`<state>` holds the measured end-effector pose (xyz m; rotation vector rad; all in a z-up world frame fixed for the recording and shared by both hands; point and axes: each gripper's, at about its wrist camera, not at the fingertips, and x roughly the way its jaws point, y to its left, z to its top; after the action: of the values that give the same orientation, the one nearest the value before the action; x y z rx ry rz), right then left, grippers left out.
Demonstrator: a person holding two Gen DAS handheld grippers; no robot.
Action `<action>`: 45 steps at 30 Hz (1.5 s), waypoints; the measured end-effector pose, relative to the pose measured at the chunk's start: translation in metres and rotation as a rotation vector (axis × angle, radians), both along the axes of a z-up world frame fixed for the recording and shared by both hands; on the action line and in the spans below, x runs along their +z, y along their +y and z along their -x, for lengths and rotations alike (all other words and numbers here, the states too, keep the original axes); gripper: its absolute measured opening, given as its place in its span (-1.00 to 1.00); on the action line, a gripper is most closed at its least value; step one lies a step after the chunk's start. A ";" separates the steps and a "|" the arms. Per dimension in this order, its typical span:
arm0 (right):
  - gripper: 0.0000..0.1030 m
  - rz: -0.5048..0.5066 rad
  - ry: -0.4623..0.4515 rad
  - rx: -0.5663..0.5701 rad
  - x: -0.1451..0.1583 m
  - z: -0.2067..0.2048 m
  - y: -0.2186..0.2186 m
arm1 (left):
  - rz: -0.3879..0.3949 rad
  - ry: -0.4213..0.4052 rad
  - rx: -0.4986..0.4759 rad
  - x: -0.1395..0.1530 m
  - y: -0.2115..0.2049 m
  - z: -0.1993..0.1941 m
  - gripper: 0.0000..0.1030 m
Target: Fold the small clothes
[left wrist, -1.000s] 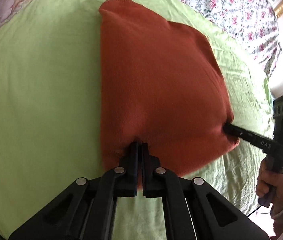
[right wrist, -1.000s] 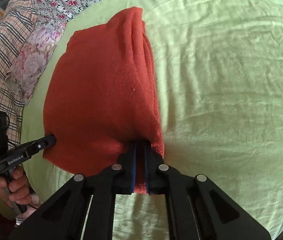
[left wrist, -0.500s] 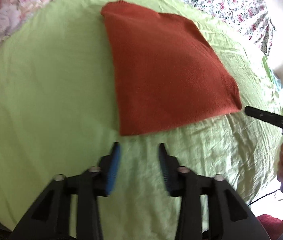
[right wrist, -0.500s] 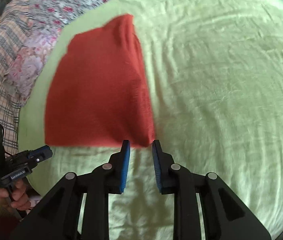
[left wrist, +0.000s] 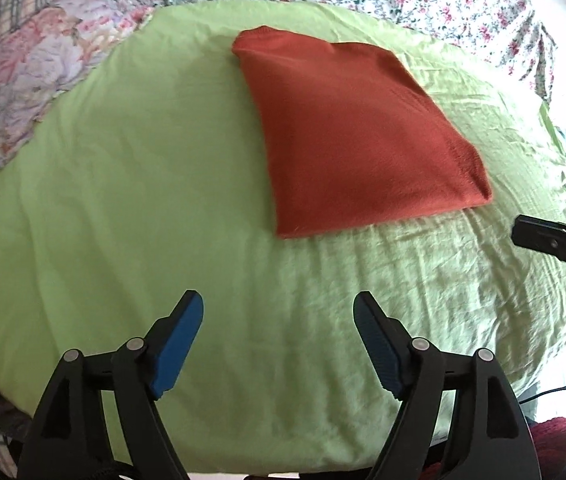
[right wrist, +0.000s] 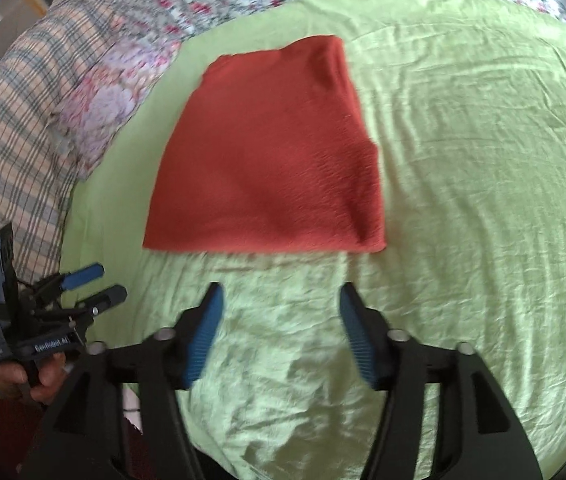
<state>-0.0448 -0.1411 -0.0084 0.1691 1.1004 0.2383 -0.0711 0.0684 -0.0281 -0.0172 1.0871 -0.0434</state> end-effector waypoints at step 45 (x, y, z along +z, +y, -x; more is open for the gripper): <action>0.90 0.166 -0.066 0.223 0.017 -0.012 -0.004 | -0.234 -0.060 0.065 0.030 -0.029 -0.038 0.66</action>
<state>-0.0327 -0.1454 0.0090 -0.1096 1.0684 0.3482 -0.0328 0.0389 0.0019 0.1580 1.0254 0.1407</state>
